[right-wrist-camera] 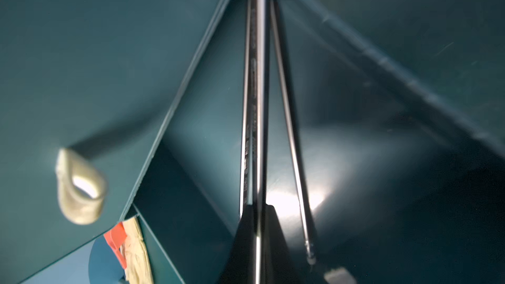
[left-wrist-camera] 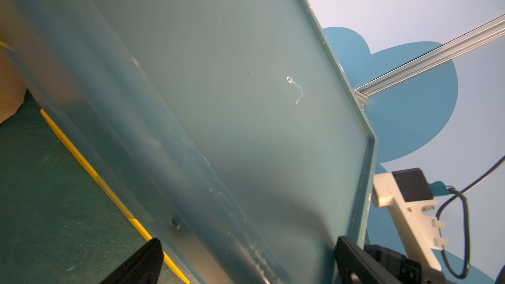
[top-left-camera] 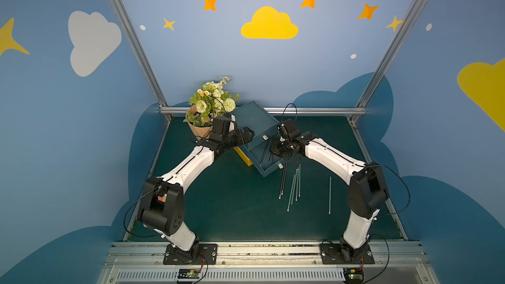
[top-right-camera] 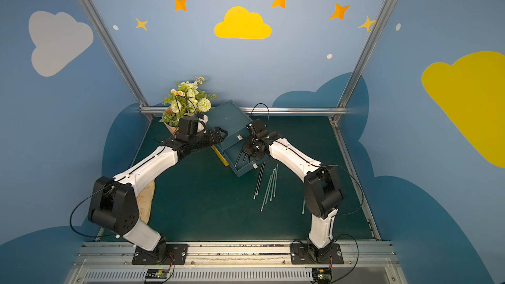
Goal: Please place the pencils in the drawer according to their color
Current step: Place the pencil in the drawer.
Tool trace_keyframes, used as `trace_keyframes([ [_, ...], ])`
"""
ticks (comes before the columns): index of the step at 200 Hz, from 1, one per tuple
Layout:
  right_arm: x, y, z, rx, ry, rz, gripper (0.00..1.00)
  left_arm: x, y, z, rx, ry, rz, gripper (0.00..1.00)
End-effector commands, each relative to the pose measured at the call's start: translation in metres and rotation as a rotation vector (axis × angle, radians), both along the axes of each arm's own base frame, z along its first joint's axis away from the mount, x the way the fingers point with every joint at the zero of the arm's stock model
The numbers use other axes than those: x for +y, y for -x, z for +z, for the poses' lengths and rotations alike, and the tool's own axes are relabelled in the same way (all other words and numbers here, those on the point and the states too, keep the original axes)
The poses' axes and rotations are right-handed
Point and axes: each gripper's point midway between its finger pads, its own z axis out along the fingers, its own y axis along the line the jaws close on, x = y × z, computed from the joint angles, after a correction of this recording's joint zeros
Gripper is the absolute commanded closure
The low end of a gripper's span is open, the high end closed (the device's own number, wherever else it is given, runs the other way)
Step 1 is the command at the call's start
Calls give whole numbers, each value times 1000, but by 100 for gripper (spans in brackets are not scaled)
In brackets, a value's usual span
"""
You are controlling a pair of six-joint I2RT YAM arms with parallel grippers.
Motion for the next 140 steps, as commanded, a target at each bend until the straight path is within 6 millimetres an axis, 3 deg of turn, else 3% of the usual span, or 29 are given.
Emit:
trace_keyframes([
  [1, 17, 4, 4, 2, -28, 38, 100, 7, 15, -40, 115, -70, -2, 0],
  [12, 20, 5, 3, 6, -30, 46, 100, 7, 15, -39, 116, -68, -2, 0],
  [26, 21, 6, 6, 2, -29, 51, 83, 6, 16, -39, 115, -66, -4, 0],
  [48, 21, 5, 19, -25, -38, 56, 69, 6, 16, -39, 116, -64, -4, 0],
  [98, 2, 19, 54, -104, -44, 51, 67, 6, 17, -39, 116, -68, -9, 0],
  [140, -40, 50, 54, -137, 2, 0, 67, 10, 19, -38, 113, -83, -1, 0],
])
